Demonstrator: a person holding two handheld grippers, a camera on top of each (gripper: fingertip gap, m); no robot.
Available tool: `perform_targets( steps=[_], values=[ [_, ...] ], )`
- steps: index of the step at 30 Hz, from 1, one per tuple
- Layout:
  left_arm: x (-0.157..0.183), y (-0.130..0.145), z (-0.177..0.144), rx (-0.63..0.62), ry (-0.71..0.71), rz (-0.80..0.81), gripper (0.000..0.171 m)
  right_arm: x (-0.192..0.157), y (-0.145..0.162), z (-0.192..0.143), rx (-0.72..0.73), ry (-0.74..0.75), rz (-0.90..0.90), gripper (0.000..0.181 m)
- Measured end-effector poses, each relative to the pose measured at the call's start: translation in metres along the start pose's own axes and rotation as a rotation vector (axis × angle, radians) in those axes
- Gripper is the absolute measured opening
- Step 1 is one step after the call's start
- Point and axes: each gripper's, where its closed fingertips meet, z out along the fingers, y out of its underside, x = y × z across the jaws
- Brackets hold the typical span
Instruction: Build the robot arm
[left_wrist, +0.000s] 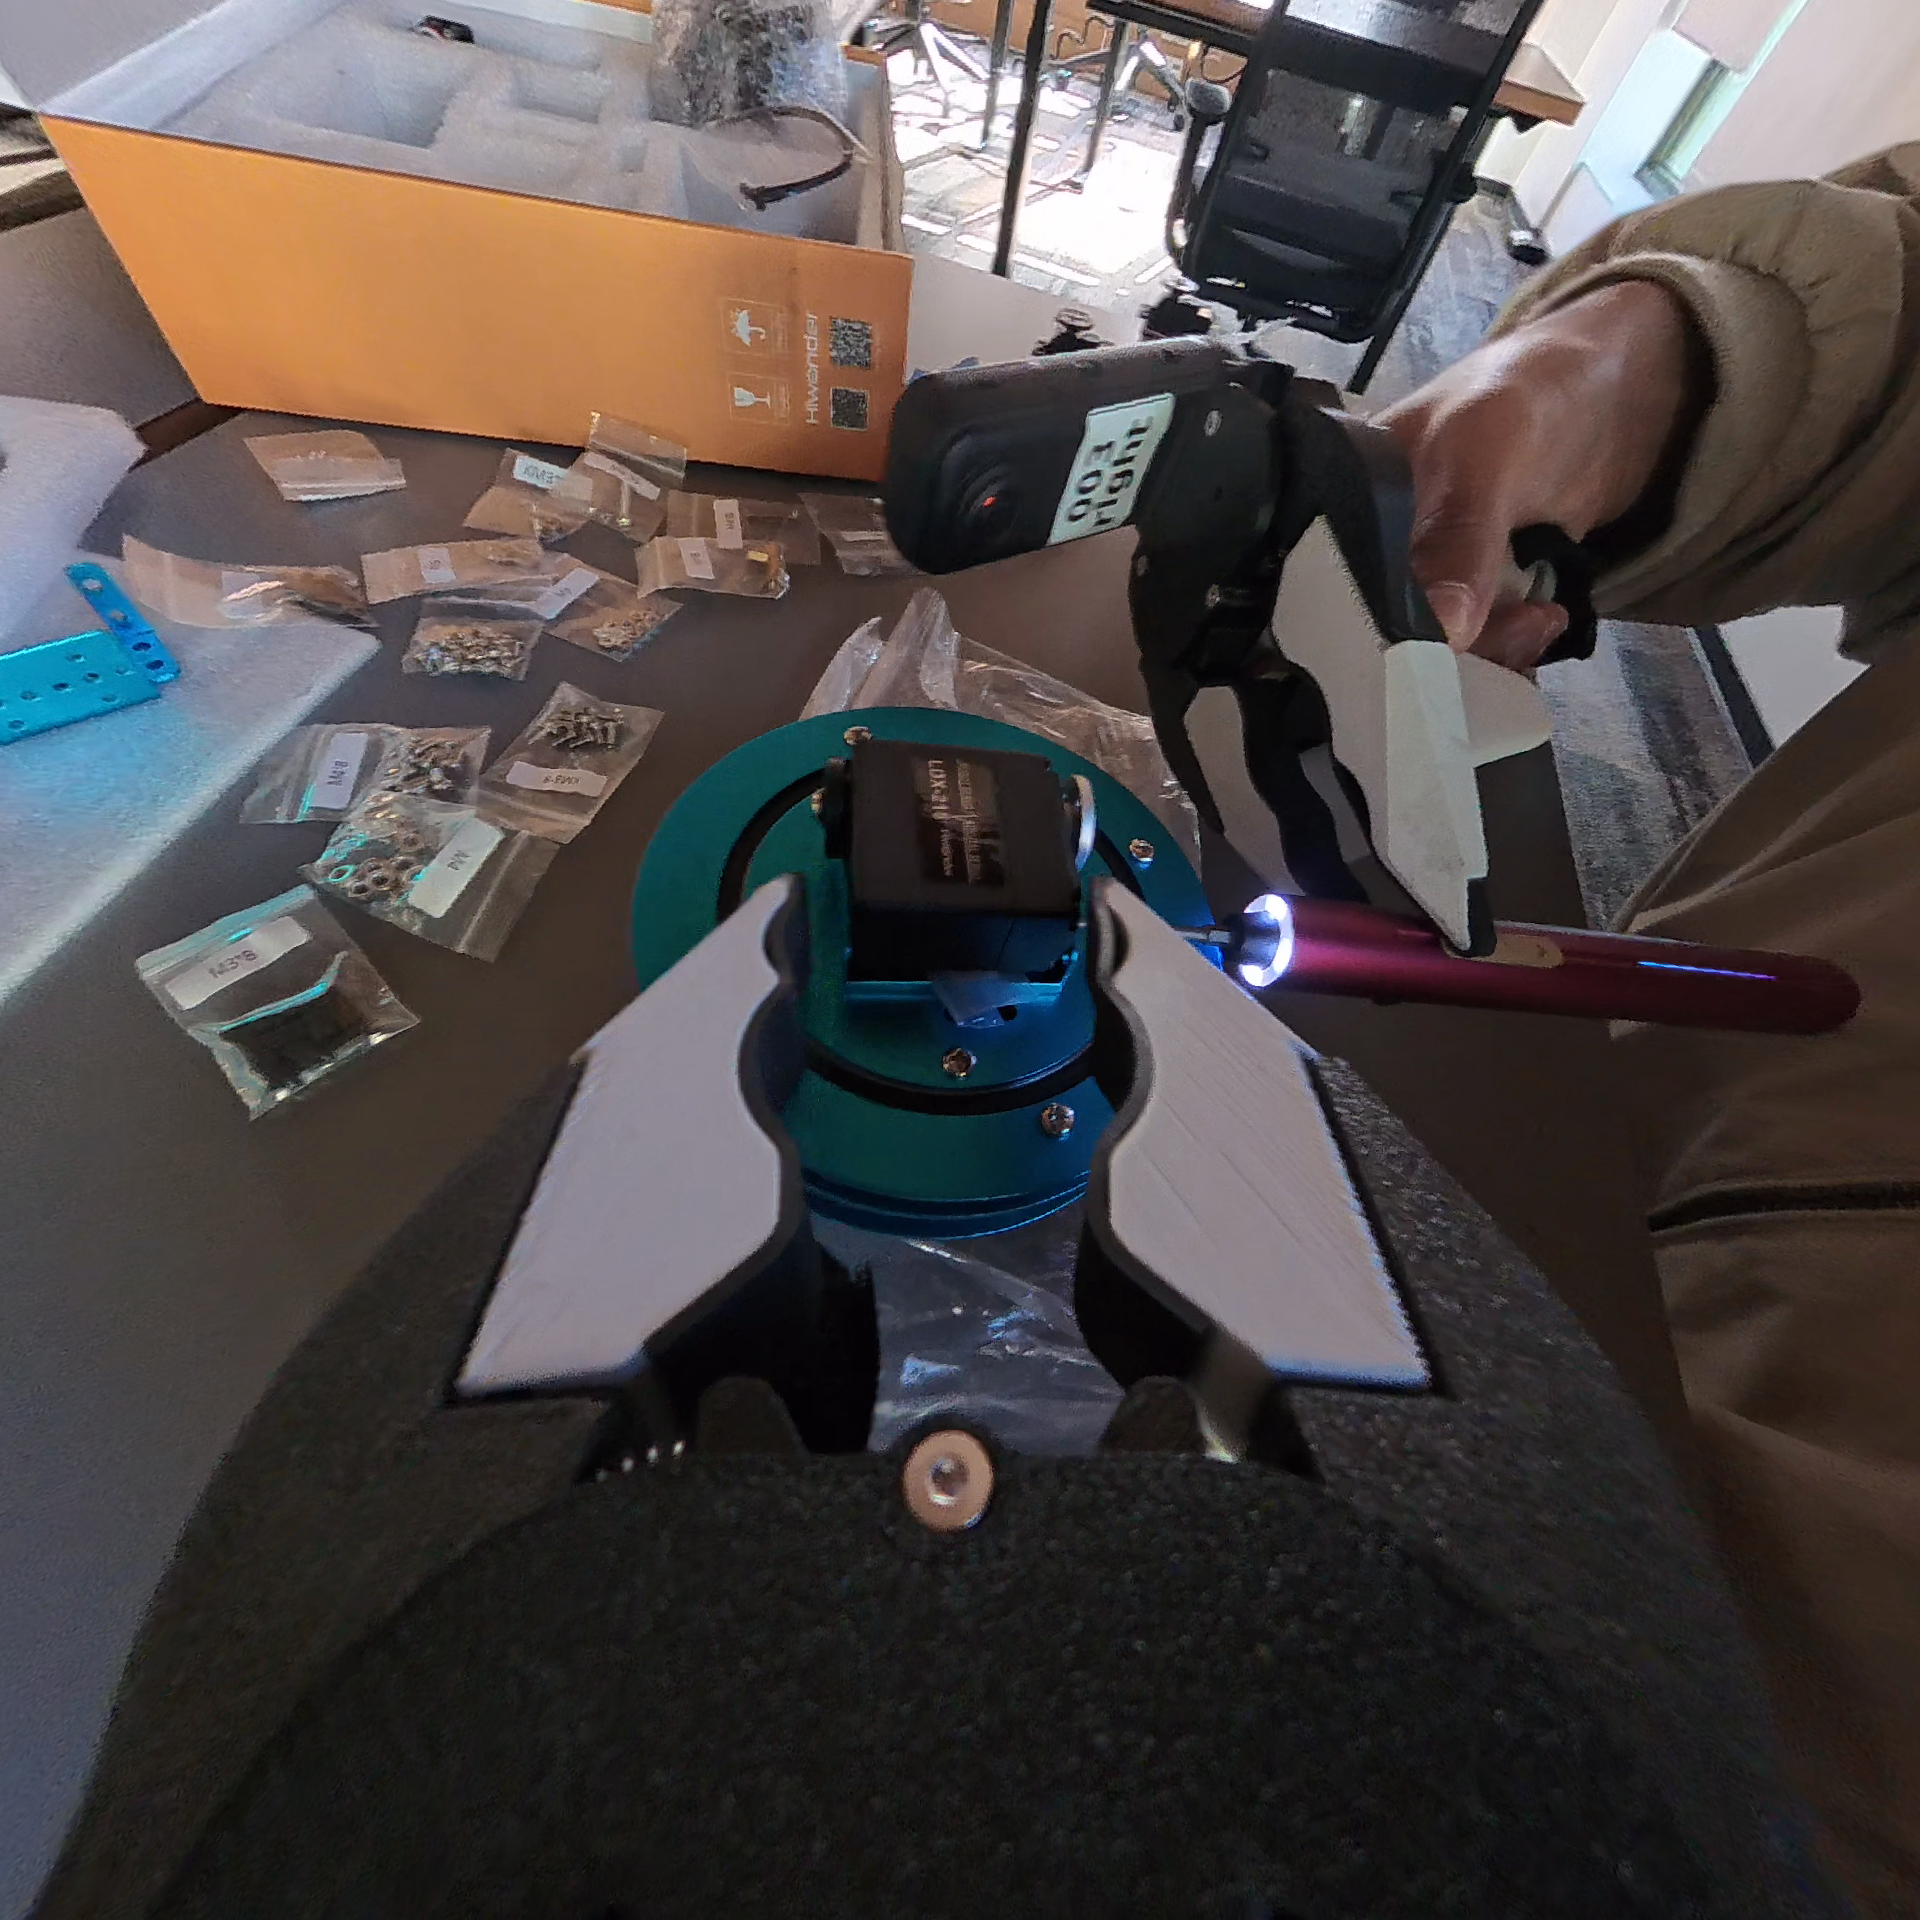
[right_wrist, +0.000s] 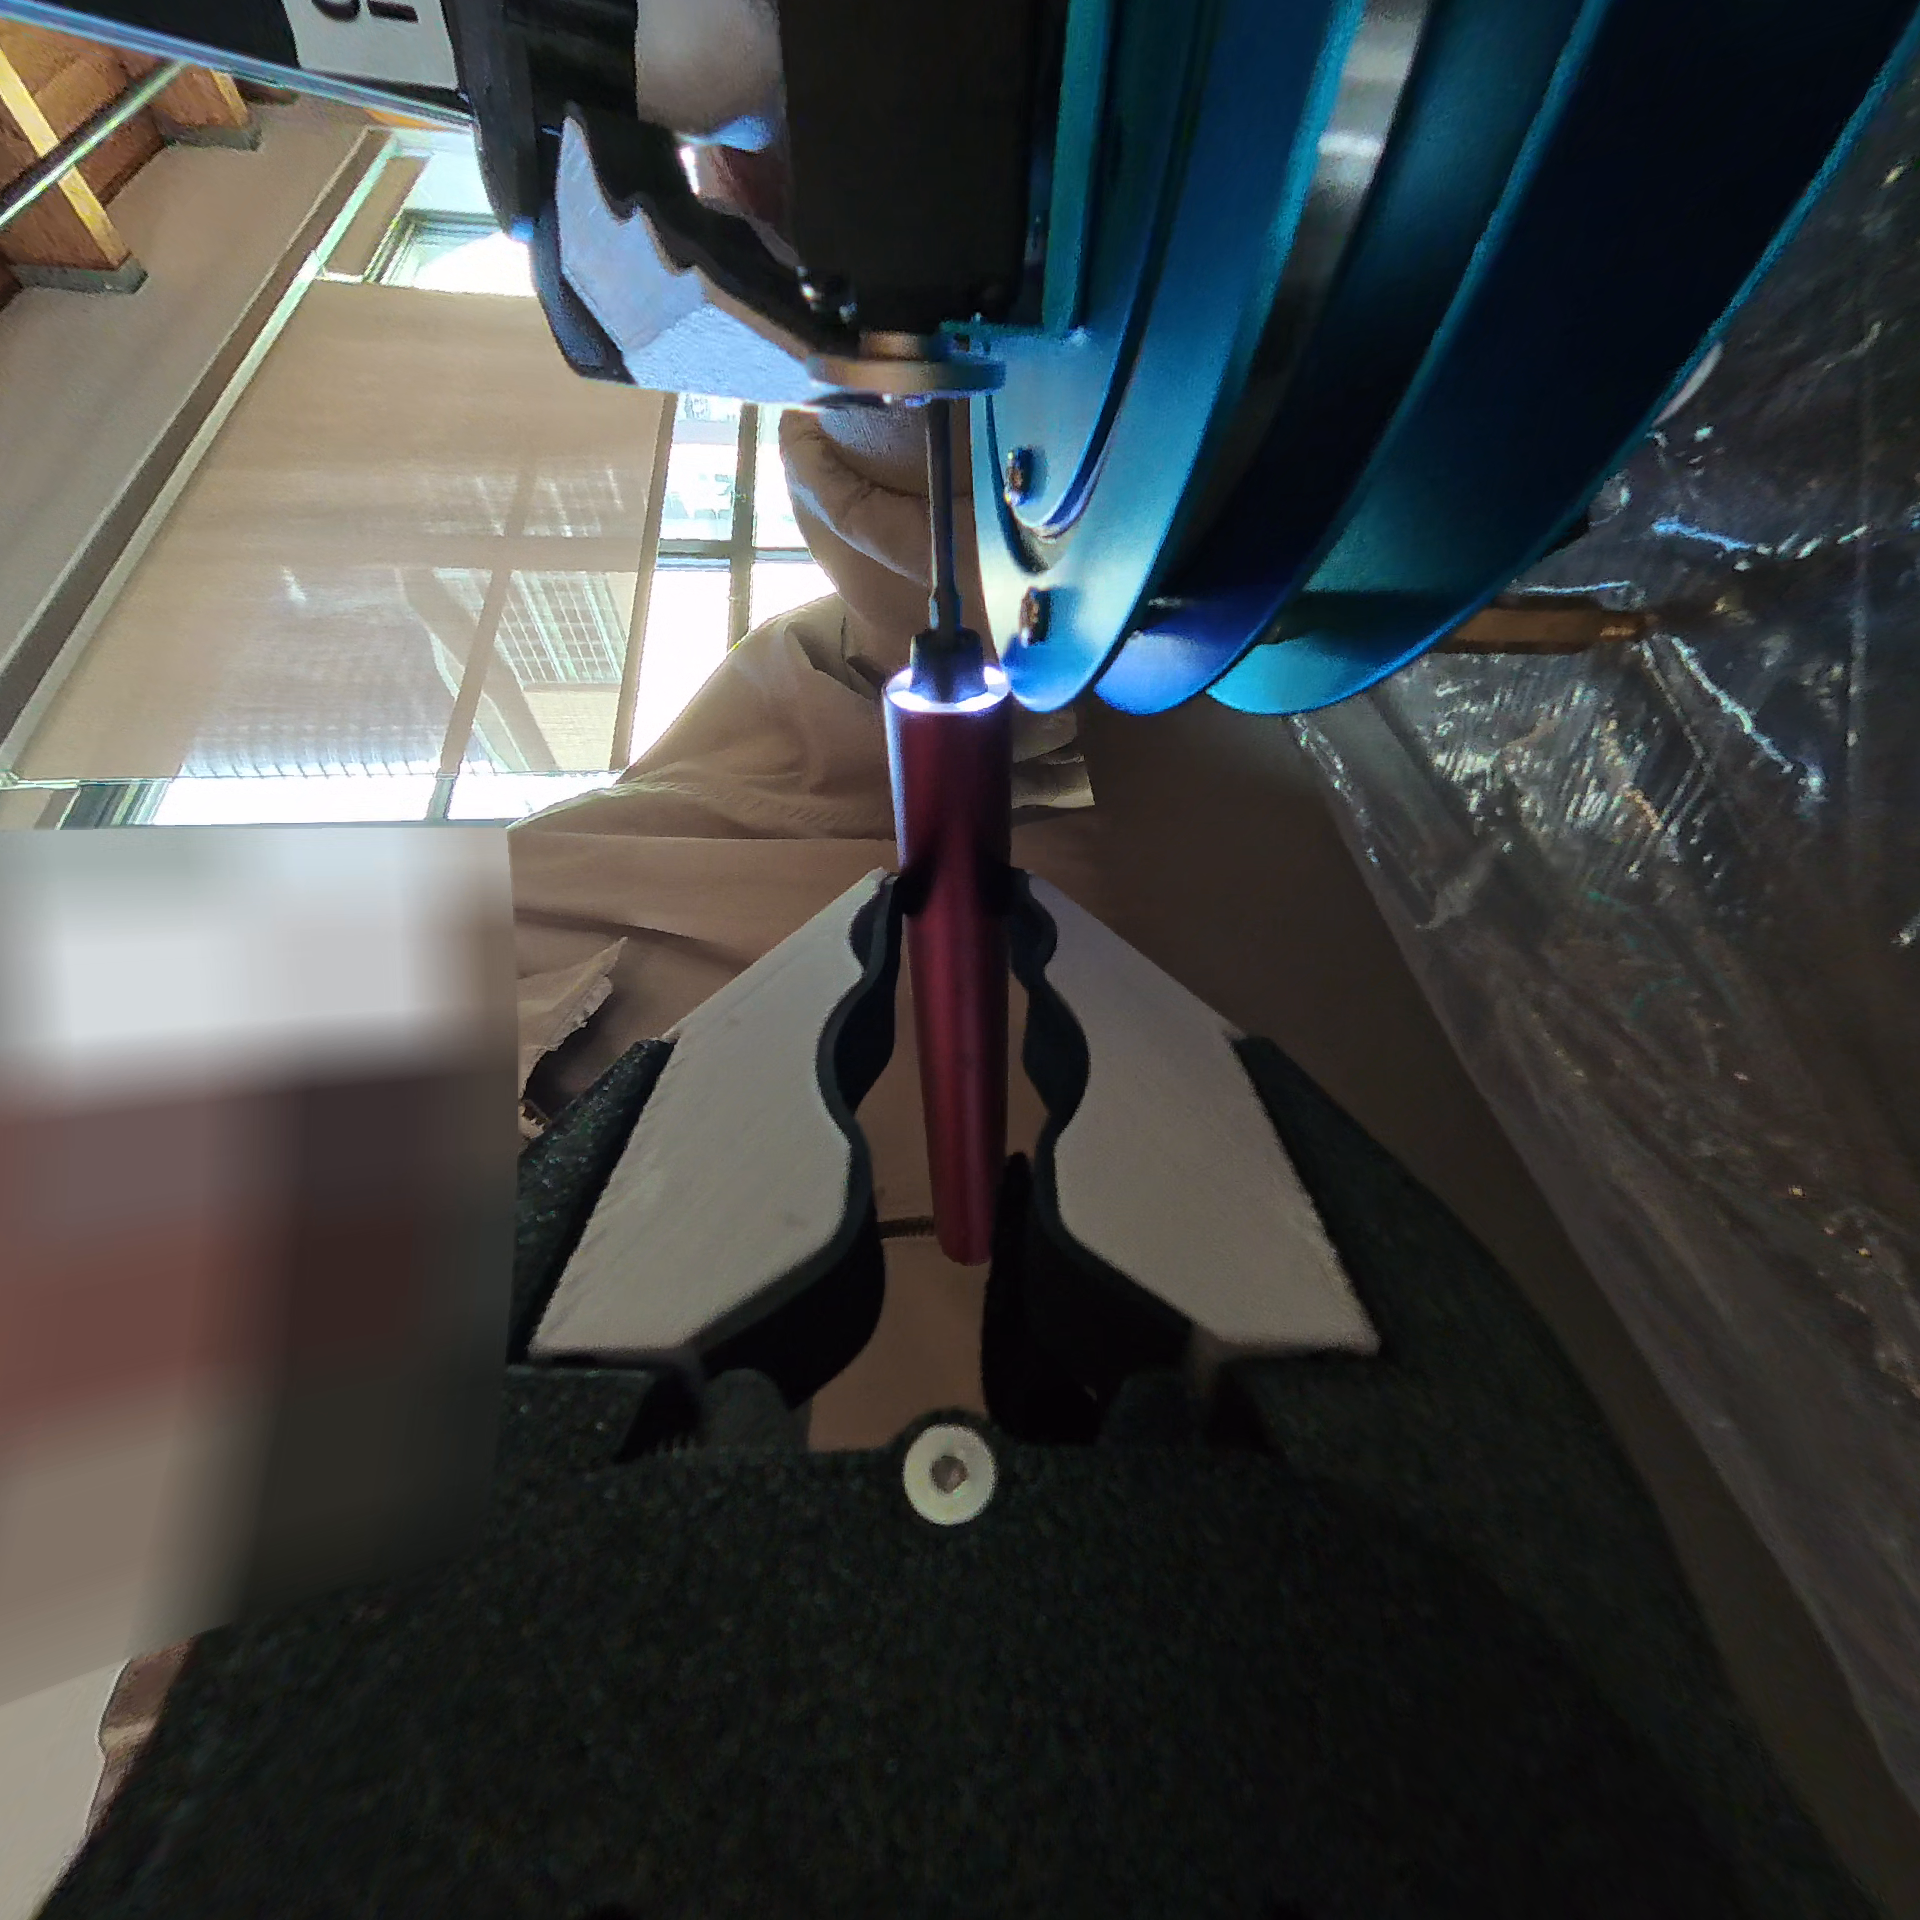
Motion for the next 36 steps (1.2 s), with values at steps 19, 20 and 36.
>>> perform_targets(
  steps=[19, 20, 36],
  values=[
    [0.172, 0.041, 0.035, 0.204, 0.258, -0.885, 0.064, 0.002, -0.003, -0.002, 0.102, -0.047, -0.003, 0.018],
    [0.173, 0.041, 0.039, 0.200, 0.262, -0.904, 0.064, 0.002, -0.003, -0.002, 0.108, -0.045, -0.006, 0.018],
    [0.177, 0.030, 0.041, 0.249, 0.351, -1.047, 0.020, -0.011, 0.019, -0.046, 0.437, 0.208, -0.585, 0.040]
  ],
)
